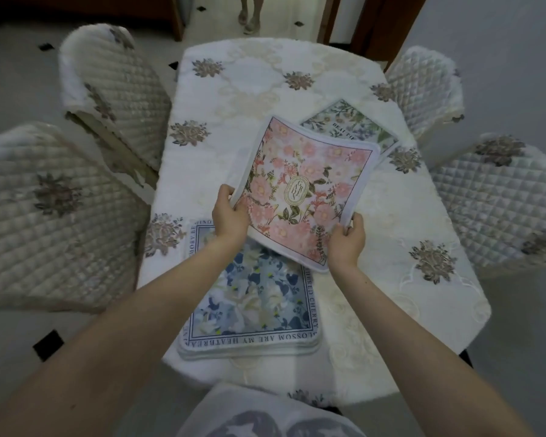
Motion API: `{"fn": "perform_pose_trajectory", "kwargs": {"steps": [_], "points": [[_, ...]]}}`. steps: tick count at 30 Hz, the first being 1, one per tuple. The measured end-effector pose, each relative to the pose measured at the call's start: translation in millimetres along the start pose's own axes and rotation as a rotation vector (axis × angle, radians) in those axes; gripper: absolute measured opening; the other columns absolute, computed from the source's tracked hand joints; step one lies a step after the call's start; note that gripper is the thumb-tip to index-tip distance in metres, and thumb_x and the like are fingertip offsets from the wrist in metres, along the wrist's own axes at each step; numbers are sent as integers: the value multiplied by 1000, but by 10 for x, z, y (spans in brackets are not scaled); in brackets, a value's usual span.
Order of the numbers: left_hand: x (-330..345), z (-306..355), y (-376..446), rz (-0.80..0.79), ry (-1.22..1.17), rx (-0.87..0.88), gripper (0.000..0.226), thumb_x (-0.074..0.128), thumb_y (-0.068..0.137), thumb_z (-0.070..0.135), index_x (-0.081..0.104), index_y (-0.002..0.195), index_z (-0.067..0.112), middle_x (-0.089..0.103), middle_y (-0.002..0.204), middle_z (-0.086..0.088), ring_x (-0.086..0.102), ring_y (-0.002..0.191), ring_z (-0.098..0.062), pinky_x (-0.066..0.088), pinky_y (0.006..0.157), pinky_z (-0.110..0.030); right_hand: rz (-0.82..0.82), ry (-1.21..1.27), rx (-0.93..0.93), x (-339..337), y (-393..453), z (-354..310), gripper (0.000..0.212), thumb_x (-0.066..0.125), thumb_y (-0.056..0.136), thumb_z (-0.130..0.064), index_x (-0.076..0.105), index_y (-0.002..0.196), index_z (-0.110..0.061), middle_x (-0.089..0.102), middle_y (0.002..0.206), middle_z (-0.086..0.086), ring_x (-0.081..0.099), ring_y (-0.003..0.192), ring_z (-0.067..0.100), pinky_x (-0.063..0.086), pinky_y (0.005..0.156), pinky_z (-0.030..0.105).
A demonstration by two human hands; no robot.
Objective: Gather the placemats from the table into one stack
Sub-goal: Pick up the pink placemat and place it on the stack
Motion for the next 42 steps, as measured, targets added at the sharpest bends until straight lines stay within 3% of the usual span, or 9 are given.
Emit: {"fn": "perform_pose_trajectory", "kwargs": {"steps": [7, 10, 13, 19, 22, 28, 35, 39, 42], "points": [[-659, -704, -605, 125, -21, -221, 15, 53, 91, 3, 45, 88, 15, 48, 71, -1, 43, 56, -16, 36, 44, -18, -225, -196, 24, 209, -199, 317, 28, 35, 87, 6, 53, 101, -11, 53, 78, 3, 52, 69, 25, 44, 56, 31], [-854, -963, -853, 157, -32, -300, 13, 55, 91, 5, 46, 88, 12, 53, 76, -6, 48, 59, -20, 40, 41, -20, -316, -270, 63, 296, -283, 467, 40, 34, 87, 4, 53, 121, -6, 60, 97, 12, 61, 87, 34, 53, 76, 45], [-971, -1155, -987, 133, 29, -369, 18, 60, 86, 3, 44, 85, 10, 56, 81, -9, 51, 63, -19, 37, 47, -23, -391, -354, 81, 365, -335, 597, 49, 36, 87, 3, 45, 134, -3, 58, 125, 21, 59, 109, 38, 49, 85, 42], [-1093, -1323, -861, -3, 164, -433, 23, 71, 79, 14, 54, 93, 13, 61, 84, -3, 55, 65, -10, 38, 53, -23, -407, -396, 69, 370, -386, 594, 53, 37, 87, 8, 42, 138, -3, 55, 131, 20, 52, 117, 39, 44, 89, 36], [-1150, -1301, -727, -14, 296, -356, 25, 68, 83, 23, 54, 102, 14, 56, 88, -2, 54, 75, -18, 39, 66, -28, -446, -405, 45, 362, -421, 600, 48, 38, 85, 8, 50, 129, -4, 60, 118, 19, 55, 111, 39, 43, 81, 35], [-1133, -1344, -751, -119, 549, -272, 14, 59, 87, 26, 48, 87, 16, 58, 70, -2, 54, 64, -22, 36, 53, -30, -507, -470, 48, 251, -484, 712, 43, 39, 83, 6, 51, 123, -7, 62, 105, 14, 60, 91, 36, 51, 80, 46], [-1148, -1363, -879, -170, 703, -275, 20, 57, 80, 17, 39, 71, 16, 49, 64, -2, 47, 64, -26, 30, 53, -31, -555, -645, 33, 162, -530, 868, 26, 43, 84, 2, 53, 109, 1, 60, 96, 17, 57, 87, 35, 46, 74, 39], [-1145, -1355, -884, -231, 767, -379, 10, 53, 78, 13, 43, 79, 11, 53, 83, -8, 49, 74, -26, 30, 53, -31, -617, -811, 5, 187, -528, 886, 19, 47, 85, -6, 50, 103, 0, 56, 93, 14, 52, 79, 30, 41, 66, 33], [-1143, -1360, -892, -212, 764, -435, 23, 53, 80, 12, 46, 101, 5, 49, 106, -15, 51, 94, -34, 39, 68, -34, -573, -941, -38, 189, -515, 873, 36, 52, 87, -14, 44, 118, 3, 50, 113, 22, 53, 99, 40, 43, 78, 40]]}}
Point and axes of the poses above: each hand's wrist, its own y-axis towards the middle knuckle, its own x-axis out of the palm, z = x × y, the point moved 7 cm from there along y, towards the middle knuckle
